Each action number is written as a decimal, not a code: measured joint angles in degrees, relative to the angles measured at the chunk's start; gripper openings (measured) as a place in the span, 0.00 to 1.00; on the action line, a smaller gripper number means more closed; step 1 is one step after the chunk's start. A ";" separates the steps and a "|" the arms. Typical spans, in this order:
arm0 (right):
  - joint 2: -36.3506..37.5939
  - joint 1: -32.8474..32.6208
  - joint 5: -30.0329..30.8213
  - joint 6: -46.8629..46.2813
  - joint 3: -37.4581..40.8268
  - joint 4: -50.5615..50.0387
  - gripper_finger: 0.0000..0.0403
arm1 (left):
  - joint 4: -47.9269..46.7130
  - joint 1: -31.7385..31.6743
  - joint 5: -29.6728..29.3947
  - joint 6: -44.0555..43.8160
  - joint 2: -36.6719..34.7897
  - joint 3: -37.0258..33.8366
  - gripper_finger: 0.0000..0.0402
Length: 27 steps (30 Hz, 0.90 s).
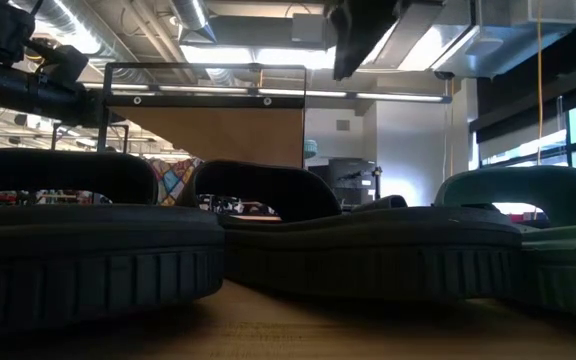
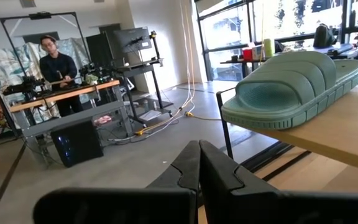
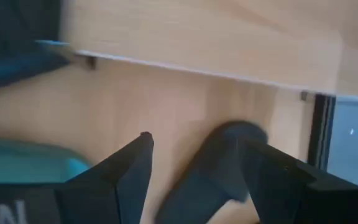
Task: Pick and place slides into the shelf
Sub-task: Put the green slide on the shelf
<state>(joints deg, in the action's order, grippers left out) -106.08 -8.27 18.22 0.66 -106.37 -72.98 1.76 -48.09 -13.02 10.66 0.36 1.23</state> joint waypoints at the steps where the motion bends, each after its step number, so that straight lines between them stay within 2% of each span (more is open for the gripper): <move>1: 0.00 -2.12 1.19 -2.60 0.01 -0.22 0.58 | 0.00 -0.01 0.00 0.02 0.00 0.01 0.00; 8: 0.00 -15.09 11.30 -18.25 0.00 -2.77 0.58 | 0.00 -0.01 0.00 0.04 0.00 0.01 0.00; 11: 0.00 -19.30 13.74 -24.78 0.01 -2.75 0.58 | 0.00 -0.01 0.00 0.04 0.00 0.00 0.00; 17: -0.37 -24.34 15.32 -35.14 0.00 -2.74 0.58 | -0.02 -0.01 0.00 0.04 0.00 0.00 0.00; 27: -6.53 -26.54 13.51 -41.42 0.01 -3.10 0.58 | -0.02 0.01 0.00 0.00 0.01 0.00 0.00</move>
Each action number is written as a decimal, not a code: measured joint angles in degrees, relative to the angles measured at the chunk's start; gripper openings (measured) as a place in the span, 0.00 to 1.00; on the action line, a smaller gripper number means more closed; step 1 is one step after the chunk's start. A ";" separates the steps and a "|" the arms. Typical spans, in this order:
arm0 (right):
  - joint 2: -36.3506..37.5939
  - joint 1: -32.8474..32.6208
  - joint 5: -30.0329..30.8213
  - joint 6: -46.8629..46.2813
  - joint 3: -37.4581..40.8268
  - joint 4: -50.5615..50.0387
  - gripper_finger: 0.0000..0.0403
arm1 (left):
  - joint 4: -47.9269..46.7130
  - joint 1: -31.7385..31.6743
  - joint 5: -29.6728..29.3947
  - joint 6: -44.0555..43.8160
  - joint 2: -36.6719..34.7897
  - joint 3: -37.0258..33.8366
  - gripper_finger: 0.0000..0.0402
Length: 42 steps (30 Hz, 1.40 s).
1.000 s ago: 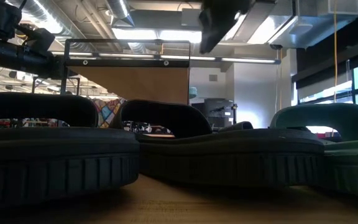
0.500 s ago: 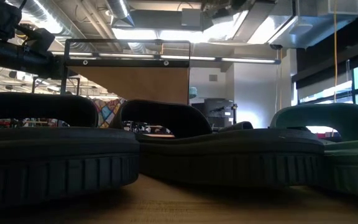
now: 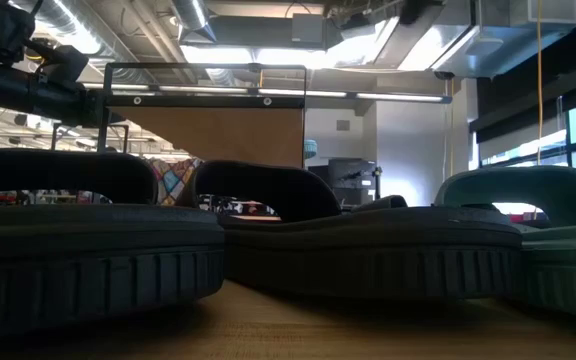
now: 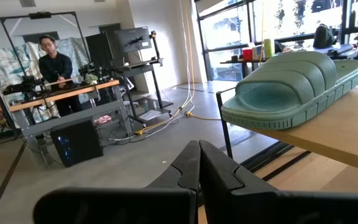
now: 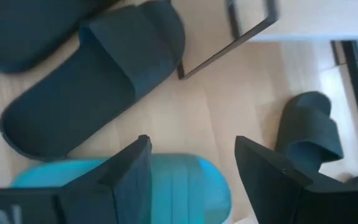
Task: Pick and place slides into the shelf
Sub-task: Put the green slide on the shelf
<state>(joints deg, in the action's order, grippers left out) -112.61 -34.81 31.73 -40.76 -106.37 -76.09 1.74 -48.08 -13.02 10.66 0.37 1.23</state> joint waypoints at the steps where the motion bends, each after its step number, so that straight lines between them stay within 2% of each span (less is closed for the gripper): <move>1: -0.70 -0.29 -0.17 -0.92 0.00 -0.59 0.58 | 0.00 -0.02 0.00 0.00 -0.01 0.00 0.00; 5: -3.18 -1.13 -1.15 -6.25 0.00 -4.16 0.58 | -0.02 -0.02 0.00 -0.02 -0.01 0.00 0.00; 10: -5.33 -1.86 -6.13 -12.82 0.00 -5.86 0.58 | -0.02 -0.01 0.00 -0.05 -0.01 0.02 0.00; 20: -10.54 -3.06 -7.85 -14.65 0.00 -7.96 0.58 | -0.02 -0.02 0.02 -0.07 -0.01 0.00 0.00; 27: -14.39 -3.04 -7.85 -16.03 0.24 -14.01 0.58 | -0.04 -0.02 0.00 -0.11 -0.01 0.00 0.00; 42: -14.12 -1.77 -7.39 -17.54 14.97 -13.24 0.58 | -0.18 0.00 0.02 -0.14 0.01 0.00 0.00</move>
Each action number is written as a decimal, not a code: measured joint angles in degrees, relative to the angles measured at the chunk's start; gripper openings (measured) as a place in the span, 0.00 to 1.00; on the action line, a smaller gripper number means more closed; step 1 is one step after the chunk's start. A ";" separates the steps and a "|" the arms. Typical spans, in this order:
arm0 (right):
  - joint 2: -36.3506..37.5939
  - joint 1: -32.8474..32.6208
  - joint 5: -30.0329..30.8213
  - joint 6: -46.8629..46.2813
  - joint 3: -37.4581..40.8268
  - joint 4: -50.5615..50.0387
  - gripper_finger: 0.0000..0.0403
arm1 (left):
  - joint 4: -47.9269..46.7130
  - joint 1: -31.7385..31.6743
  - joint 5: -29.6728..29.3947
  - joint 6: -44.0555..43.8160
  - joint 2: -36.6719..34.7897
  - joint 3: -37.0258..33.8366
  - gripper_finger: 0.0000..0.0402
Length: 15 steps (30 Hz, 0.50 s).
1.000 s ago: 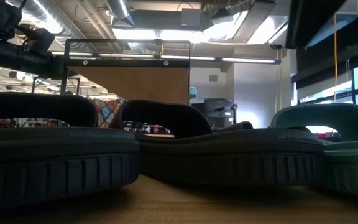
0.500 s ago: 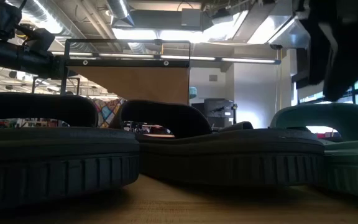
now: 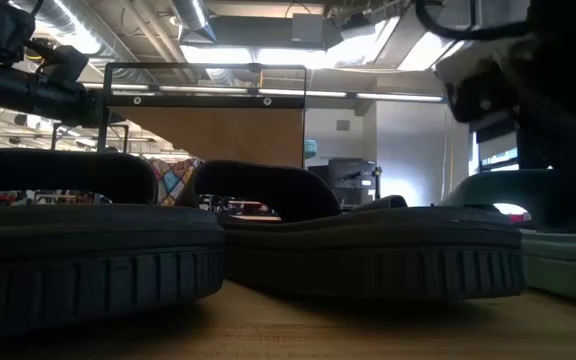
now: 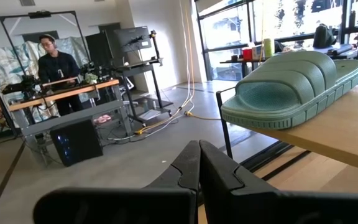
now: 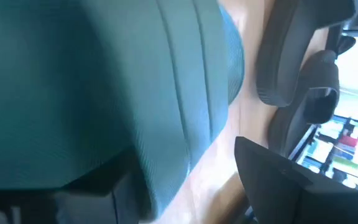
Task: Pick and place slides into the shelf
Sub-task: Put the green slide on the shelf
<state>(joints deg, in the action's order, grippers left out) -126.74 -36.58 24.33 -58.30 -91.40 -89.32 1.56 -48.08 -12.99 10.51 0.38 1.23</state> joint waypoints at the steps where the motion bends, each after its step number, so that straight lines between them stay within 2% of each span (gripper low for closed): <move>1: 0.00 0.04 0.00 0.02 0.49 0.23 0.58 | -0.04 -0.02 -0.02 -0.01 0.00 0.00 0.00; 12: 0.04 0.00 -0.46 0.40 0.92 3.38 0.58 | -0.67 0.00 0.00 0.01 -0.02 0.00 0.00; 15: 0.04 0.00 -0.01 3.01 0.92 3.83 0.58 | -0.67 0.00 0.00 0.01 0.00 0.00 0.00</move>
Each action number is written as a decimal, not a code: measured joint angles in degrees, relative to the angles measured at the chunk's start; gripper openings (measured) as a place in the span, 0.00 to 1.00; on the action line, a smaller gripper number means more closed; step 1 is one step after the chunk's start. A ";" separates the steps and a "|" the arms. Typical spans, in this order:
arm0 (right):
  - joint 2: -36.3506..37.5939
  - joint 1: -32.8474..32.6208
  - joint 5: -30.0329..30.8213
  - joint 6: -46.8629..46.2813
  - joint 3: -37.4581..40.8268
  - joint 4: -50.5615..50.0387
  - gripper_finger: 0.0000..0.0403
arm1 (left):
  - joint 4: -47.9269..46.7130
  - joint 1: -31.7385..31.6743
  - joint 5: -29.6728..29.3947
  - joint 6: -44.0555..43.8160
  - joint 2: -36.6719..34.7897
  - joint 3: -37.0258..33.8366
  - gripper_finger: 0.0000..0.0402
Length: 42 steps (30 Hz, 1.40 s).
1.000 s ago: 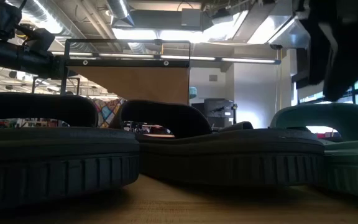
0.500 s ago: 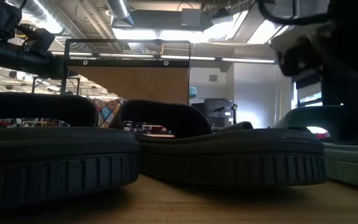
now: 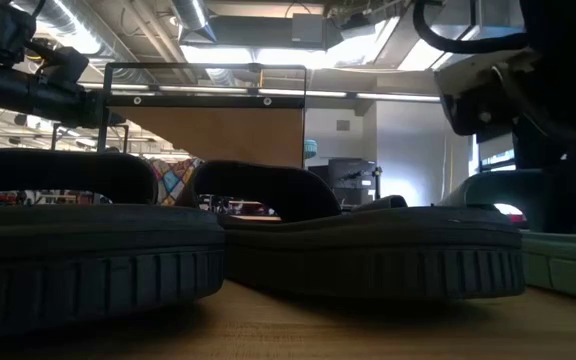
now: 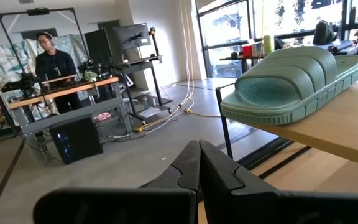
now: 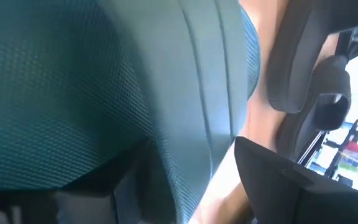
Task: Pick and place slides into the shelf
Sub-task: Put the green slide on the shelf
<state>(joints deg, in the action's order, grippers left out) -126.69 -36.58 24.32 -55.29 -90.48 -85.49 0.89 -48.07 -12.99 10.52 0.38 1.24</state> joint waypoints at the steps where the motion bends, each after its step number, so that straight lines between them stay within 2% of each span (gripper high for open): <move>1: 0.00 0.07 0.14 1.35 0.00 0.09 0.58 | 0.00 -0.02 0.00 0.00 -0.02 0.00 0.00; 4: 0.00 0.23 1.76 4.14 0.00 0.36 0.58 | 0.00 -0.02 0.00 0.00 0.00 0.02 0.00; 10: 0.00 0.58 10.19 4.85 0.00 2.39 0.58 | 0.00 -0.01 0.00 0.00 -0.01 0.01 0.00; 15: 0.00 1.37 11.03 6.37 0.00 3.32 0.55 | 0.00 -0.01 0.00 0.00 -0.01 0.02 0.00; 28: 0.00 2.75 10.99 8.85 0.00 3.69 0.25 | 0.00 -0.01 0.00 0.02 -0.01 0.01 0.00; 34: 0.00 2.73 10.67 4.98 0.00 3.50 0.05 | 0.00 -0.02 0.00 0.02 -0.01 0.02 0.00; 38: 0.00 2.62 10.12 1.83 -1.34 1.81 0.04 | 0.00 -0.02 0.00 0.02 -0.02 0.01 0.00; 42: 0.00 2.01 9.96 -1.35 -6.19 -4.53 0.03 | -0.04 -0.02 0.00 0.02 -0.02 0.00 0.00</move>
<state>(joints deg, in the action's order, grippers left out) -126.69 -34.57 34.29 -56.65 -96.67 -90.02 0.85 -48.10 -12.99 10.55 0.36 1.23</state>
